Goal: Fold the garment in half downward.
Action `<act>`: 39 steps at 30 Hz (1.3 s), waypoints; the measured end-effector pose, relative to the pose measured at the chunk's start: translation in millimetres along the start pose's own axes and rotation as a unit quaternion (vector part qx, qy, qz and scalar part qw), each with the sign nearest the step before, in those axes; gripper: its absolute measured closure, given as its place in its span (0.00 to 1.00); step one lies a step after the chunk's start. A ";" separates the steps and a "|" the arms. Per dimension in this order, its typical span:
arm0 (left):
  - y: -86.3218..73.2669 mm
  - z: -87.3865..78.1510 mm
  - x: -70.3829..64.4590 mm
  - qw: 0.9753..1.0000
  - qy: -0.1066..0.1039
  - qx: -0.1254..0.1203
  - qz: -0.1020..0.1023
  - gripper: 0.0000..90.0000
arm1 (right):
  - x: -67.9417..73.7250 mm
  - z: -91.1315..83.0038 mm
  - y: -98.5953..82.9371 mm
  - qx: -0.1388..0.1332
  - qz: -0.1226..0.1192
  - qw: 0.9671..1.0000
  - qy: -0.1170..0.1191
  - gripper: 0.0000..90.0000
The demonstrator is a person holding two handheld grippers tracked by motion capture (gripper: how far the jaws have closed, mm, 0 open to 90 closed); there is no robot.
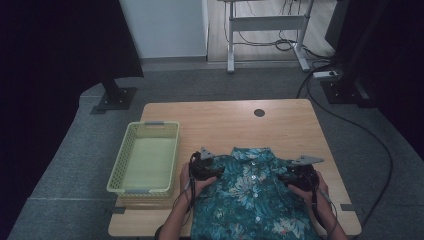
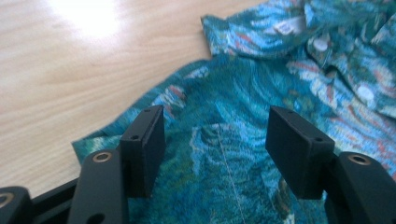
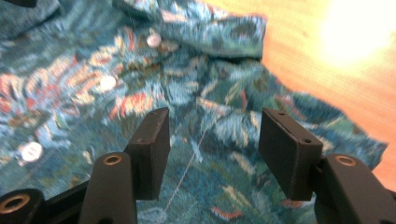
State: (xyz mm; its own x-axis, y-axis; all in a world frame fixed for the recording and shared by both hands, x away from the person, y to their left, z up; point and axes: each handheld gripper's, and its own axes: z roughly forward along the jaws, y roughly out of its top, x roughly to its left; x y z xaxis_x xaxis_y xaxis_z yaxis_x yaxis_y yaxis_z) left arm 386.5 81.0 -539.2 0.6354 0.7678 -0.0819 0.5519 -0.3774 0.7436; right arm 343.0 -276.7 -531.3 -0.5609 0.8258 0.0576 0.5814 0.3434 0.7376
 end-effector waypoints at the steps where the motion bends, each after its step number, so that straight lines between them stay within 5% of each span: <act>1: -0.8 1.4 -0.6 1.000 0.000 0.002 -0.001 0.42 | -0.2 2.6 -3.0 0.006 0.001 1.000 0.000 0.47; 7: -4.3 8.2 -1.3 1.000 0.004 0.014 0.003 0.42 | 1.6 11.3 -12.7 0.024 -0.002 1.000 -0.002 0.47; 13: -8.4 6.2 -1.0 1.000 0.005 0.003 -0.006 0.44 | 4.9 9.7 -18.2 0.013 -0.002 1.000 -0.009 0.49; 25: -18.6 -3.0 -8.7 1.000 0.013 0.003 0.012 0.43 | 15.9 0.7 -28.8 0.009 -0.011 1.000 -0.006 0.49; 39: 6.0 15.2 23.0 1.000 0.021 0.010 -0.008 0.42 | 15.8 0.9 -29.6 0.004 -0.005 1.000 -0.009 0.50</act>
State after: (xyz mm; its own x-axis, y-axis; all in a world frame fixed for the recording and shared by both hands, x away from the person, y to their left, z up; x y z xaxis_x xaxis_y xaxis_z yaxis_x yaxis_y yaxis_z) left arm 412.6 88.6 -546.8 0.6034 0.7947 -0.0662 0.5730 -0.3743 0.7291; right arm 317.5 -273.4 -552.8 -0.5566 0.8299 0.0382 0.5809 0.3559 0.7320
